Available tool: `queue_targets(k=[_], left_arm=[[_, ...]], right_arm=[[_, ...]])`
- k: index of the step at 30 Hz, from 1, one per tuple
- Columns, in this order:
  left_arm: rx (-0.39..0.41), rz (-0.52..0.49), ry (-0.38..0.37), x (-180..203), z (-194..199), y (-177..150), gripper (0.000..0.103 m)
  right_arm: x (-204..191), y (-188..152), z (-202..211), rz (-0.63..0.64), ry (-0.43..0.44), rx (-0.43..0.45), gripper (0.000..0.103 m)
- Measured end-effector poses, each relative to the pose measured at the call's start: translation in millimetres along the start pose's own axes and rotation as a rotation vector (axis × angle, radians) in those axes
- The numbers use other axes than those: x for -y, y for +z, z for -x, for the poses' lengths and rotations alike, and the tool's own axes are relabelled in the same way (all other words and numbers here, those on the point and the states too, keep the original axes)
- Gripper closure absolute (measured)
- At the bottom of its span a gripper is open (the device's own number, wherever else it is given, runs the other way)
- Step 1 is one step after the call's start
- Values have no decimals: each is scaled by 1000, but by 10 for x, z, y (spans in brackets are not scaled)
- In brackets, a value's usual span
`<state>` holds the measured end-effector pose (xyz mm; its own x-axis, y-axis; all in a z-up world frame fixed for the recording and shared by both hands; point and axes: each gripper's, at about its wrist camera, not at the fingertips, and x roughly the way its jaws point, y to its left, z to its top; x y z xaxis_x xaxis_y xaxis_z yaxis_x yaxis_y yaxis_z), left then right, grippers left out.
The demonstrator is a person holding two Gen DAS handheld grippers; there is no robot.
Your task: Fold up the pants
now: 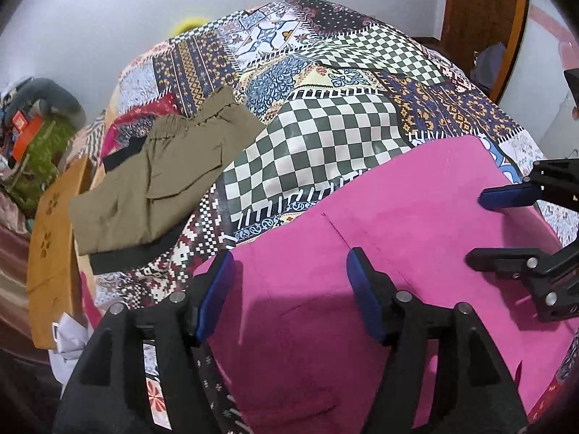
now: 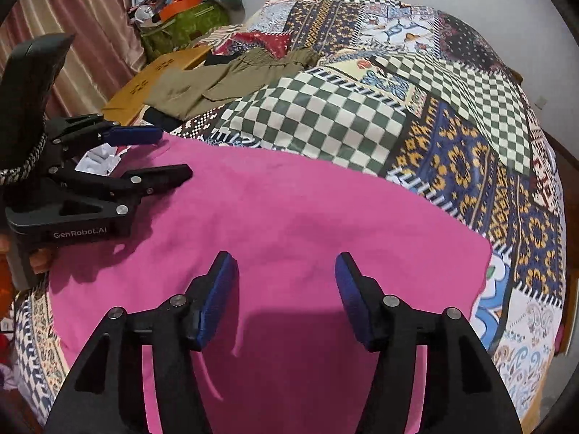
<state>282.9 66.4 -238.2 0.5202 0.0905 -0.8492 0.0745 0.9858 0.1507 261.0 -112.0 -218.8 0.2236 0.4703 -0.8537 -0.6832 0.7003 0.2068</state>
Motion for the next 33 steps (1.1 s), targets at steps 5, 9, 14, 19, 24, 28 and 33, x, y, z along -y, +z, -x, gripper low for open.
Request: queue_targets(k=[5,9,14,19,24,28,33], left_arm=[[4,-13,19,8,109,-129,28],[24,-27,24,8,246,-254,28],[27,-15,45,-4,396,-413,25],[33,18,53,-34,511,-560,25],[35,37,66,-51,617,-692,22],[37,40,78,-44,703,-783,20],[36,53,94,-82,810,-903,20]], right_arm=[[5,-201,128,-8,-34,5,41],[25,-385,235,-38,-57,21,36],[28,-646,405,-78,-105,42,35],[50,-842,554,-111,-140,67,34],[36,-980,663,-133,-168,76,31],[-2,-1081,740,-144,-210,92,31],[-55,-1156,830,-134,-250,88,31]])
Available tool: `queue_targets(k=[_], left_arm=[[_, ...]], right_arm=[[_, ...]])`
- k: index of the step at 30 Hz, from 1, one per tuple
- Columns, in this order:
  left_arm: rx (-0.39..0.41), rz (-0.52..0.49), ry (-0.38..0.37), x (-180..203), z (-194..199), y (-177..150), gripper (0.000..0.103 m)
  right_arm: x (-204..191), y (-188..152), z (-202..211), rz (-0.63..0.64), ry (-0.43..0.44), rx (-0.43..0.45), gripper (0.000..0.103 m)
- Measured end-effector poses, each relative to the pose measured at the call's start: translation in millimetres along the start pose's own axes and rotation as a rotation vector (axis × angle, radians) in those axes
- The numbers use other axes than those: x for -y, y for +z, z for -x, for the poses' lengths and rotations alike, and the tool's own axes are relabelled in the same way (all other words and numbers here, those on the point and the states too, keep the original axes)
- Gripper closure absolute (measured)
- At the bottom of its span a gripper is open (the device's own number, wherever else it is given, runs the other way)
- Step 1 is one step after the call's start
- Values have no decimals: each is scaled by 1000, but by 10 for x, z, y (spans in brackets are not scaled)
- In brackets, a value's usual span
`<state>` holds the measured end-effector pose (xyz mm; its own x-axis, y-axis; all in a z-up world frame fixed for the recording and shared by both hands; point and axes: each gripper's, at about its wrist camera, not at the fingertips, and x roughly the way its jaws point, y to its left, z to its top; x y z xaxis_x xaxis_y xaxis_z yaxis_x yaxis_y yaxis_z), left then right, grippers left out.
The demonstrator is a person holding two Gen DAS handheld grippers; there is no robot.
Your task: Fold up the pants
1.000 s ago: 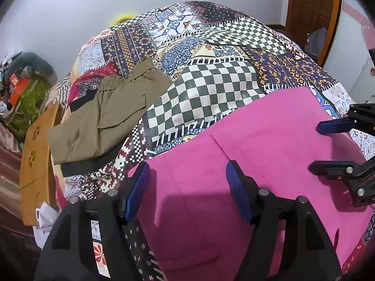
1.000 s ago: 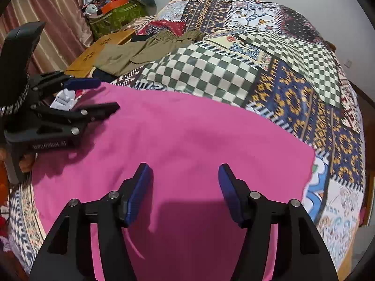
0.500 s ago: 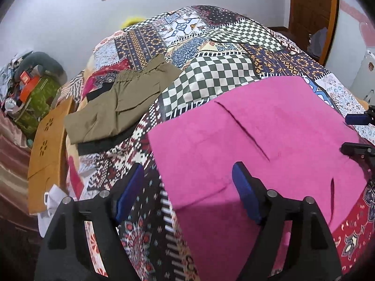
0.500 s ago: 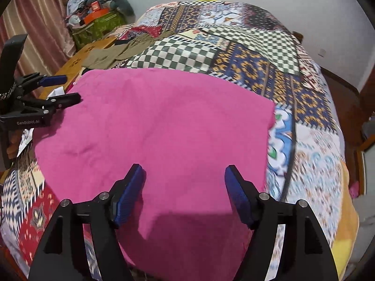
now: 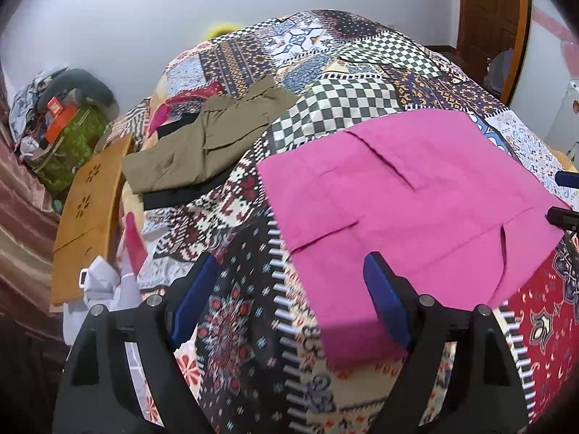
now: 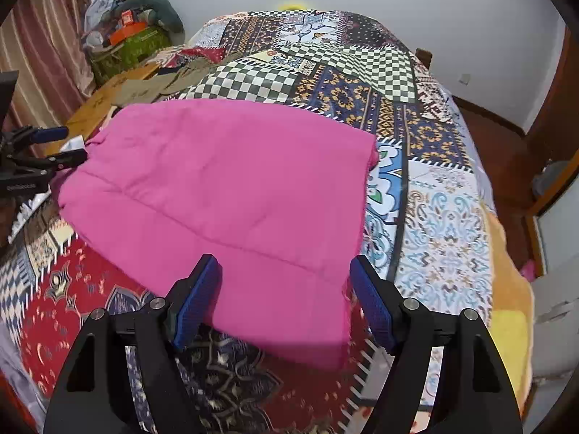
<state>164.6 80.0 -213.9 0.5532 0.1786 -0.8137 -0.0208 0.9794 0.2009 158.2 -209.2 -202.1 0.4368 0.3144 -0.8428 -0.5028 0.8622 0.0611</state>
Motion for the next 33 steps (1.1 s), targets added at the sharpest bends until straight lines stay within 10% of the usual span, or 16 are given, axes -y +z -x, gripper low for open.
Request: queue_targets(k=[17,33], left_arm=[[-25,325,-226,-326,432,-130,20],[-209,360,-479,22,162,-407,20]], right_arm=[[-494,294,395,6,116,161,30],[-648,172,-171,13,199,-4,27]])
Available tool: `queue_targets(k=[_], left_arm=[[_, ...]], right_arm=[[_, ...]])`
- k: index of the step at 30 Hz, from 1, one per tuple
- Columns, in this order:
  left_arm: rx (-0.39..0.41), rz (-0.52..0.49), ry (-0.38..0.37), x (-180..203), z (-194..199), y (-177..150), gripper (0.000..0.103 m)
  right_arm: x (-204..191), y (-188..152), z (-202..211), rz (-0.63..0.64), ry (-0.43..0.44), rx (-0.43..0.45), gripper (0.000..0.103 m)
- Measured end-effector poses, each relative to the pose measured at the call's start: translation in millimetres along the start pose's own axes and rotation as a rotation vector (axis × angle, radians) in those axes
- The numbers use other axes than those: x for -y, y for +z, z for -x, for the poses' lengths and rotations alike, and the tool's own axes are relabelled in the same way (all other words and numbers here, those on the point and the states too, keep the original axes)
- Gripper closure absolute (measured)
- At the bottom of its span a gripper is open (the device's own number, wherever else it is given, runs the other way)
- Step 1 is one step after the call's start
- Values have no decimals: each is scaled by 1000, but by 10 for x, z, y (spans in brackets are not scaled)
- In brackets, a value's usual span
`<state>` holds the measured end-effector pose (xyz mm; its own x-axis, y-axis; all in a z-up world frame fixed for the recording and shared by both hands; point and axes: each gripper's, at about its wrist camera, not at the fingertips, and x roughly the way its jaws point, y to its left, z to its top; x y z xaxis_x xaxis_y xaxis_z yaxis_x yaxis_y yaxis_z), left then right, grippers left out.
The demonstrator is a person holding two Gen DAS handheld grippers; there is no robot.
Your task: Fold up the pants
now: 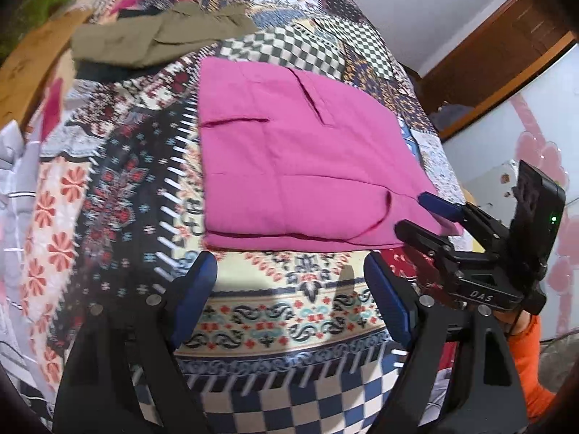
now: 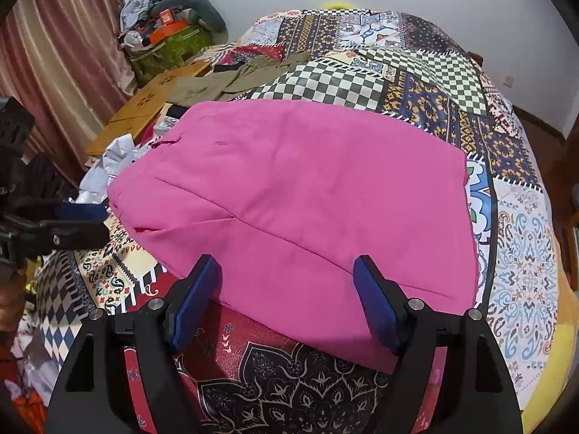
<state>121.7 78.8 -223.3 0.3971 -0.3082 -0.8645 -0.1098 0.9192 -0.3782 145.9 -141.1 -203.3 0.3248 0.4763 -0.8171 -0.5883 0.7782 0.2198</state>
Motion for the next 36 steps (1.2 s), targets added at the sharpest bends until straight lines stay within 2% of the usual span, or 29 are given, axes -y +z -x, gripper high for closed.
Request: queue_targets(k=[2,5,10,14,16,19,20,21,23,27,36], left_arm=[[-1,4,-8,12,-32,16,19],[3,6,-20,38,-83,46,11],[15,-6,-8,126,-187,178,11],[17,43,-44,95,-229,352,12],[27,73,-44,59,-238,438,20],[45,85,-4,31,-242,514,47],[62,88,19,21,-228,522,59],[73,86,27,12,-215,522,66],[110,55,46,30,-159,502,71],[193,-49,168,153,-7,408,77],[383,-259,494,290,417,270,79]], right_arm=[[5,-8,3,4,4,-2,27],[0,-22,2,4,10,1,27],[17,-34,-8,8,25,7,27],[30,-34,-7,7,39,6,27],[32,-37,-5,7,40,9,27],[42,-38,2,5,43,12,27],[44,-38,3,5,43,14,27],[42,-41,6,6,43,15,27],[35,-40,14,10,40,18,27],[52,-30,58,-12,46,23,29],[293,-97,265,-124,16,59,29]])
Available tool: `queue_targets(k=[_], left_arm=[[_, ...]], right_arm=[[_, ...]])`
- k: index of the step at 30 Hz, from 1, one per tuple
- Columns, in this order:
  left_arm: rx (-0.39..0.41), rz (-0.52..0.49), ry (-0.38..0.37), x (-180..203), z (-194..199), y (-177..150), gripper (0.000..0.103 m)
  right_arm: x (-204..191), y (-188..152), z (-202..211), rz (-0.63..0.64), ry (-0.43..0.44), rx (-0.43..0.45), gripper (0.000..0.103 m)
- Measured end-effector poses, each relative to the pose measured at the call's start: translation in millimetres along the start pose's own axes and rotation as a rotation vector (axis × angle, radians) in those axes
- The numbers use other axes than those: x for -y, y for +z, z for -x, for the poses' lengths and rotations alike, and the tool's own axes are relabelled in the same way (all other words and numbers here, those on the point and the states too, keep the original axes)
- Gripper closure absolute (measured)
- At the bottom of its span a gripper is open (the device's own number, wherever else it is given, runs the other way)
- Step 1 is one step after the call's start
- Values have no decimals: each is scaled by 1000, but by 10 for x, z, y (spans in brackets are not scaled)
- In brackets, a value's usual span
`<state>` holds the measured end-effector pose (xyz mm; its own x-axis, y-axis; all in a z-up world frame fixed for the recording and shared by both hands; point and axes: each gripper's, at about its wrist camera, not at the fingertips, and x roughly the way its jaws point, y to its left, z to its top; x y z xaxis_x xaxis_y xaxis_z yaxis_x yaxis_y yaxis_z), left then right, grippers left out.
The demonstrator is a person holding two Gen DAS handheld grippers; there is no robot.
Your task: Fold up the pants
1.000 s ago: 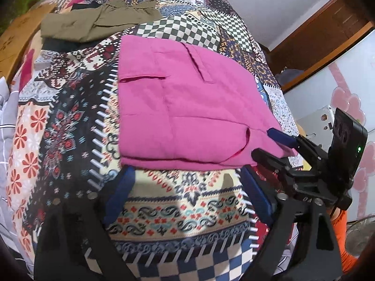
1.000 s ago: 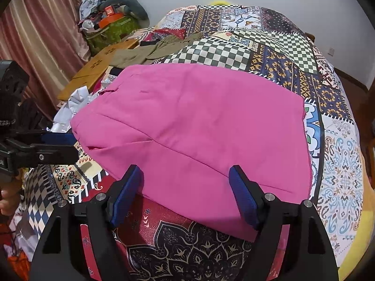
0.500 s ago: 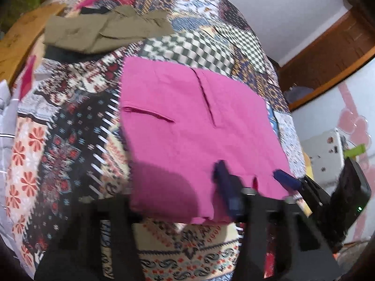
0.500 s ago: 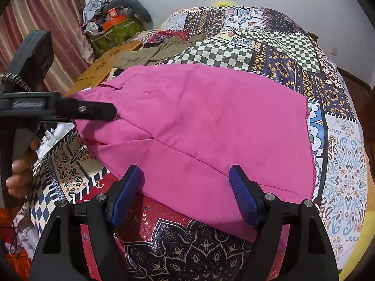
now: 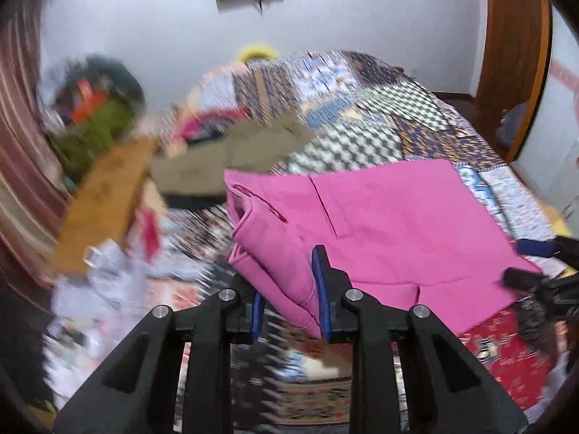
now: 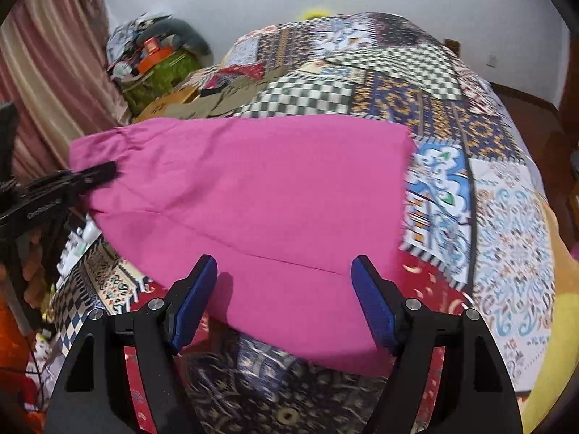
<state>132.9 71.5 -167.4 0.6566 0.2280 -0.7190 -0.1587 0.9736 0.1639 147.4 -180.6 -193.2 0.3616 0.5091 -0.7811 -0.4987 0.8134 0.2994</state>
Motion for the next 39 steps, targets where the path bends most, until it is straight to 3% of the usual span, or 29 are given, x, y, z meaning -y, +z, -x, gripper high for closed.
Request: queue_targets(k=[3,7,10,15,20,24,31,39], left_arm=[[67,-54,68,38,127,45,79],[111,-96,61,171,218,134,79],[136,-110,13,304,283,238,80],[140,-122,-138,545,377,432,83],[77,-105,-311,779,313,587,86],[-28,-33,-441,905,85,687,87],[-144,6,-547,1156,-181,636,88],[-215,-61,-598,1368,-225,531,86]], right_arm=[[89,-58,-15,-21,-18,-13,29],[112,-133,-64,-15,-27,-19,28],[126,-129,-58,-15,-25,-22,28],[141,-137,-52,-15,-19,-18,28],[137,-138,-53,-19,-14,-16,28],[135,-141,-51,-21,-11,-14,28],[133,-145,-51,-20,-9,-9,28],[120,-140,-52,-20,-9,-7,28]])
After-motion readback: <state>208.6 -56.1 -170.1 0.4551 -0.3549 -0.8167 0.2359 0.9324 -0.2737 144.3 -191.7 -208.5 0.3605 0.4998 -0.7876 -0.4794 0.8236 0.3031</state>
